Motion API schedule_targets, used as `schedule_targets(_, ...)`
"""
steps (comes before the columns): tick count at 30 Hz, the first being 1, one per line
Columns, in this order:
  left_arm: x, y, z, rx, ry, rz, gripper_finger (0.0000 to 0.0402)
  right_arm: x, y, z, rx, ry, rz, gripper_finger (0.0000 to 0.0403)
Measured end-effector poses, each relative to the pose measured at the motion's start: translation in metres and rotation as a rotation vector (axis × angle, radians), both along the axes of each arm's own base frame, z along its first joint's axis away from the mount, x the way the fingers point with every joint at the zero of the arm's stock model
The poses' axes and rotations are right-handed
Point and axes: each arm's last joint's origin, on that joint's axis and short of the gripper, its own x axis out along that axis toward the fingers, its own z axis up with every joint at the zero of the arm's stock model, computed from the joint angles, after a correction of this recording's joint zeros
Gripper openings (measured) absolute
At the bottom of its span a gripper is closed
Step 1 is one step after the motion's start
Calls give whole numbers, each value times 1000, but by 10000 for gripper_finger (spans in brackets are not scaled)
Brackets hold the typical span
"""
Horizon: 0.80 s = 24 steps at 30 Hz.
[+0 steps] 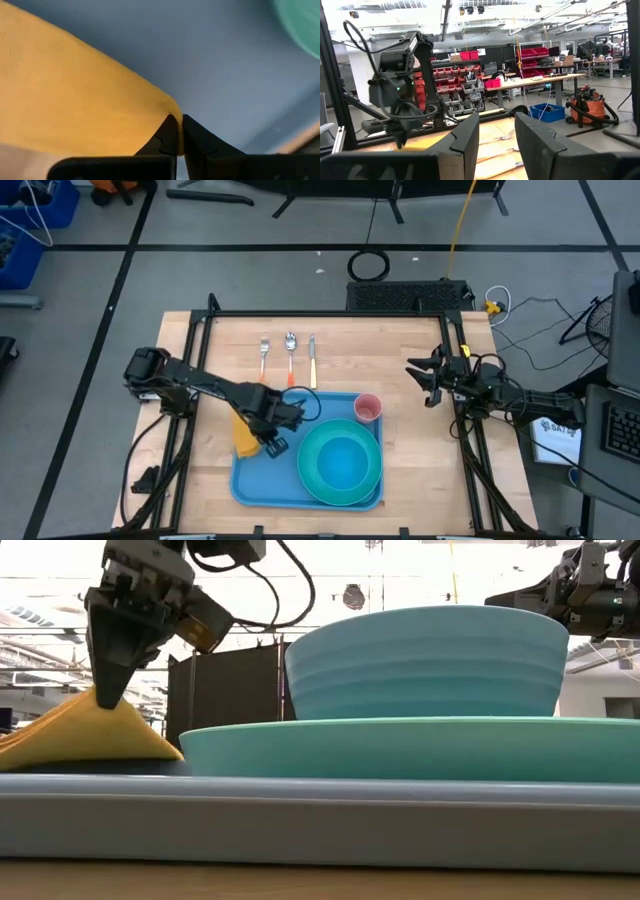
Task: Set up tray
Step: Put the yellow napkin on the blue tray
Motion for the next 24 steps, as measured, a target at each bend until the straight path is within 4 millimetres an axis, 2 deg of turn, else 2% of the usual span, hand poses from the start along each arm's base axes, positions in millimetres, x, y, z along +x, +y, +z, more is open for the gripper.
schedule_targets(5,0,-13,0,-36,-22,-24,9,0,0,0,8,-2,2,116)
schedule_targets(12,4,-20,-1,-109,-73,-35,9,0,0,1,17,-18,5,116)
schedule_targets(16,6,-25,-9,-175,-110,-12,9,0,1,3,9,-33,41,116)
schedule_targets(20,-1,-29,-21,-210,-69,0,10,-1,2,4,0,-40,55,116)
schedule_targets(24,-7,-30,-29,-201,-38,18,51,-1,2,4,-2,-39,54,116)
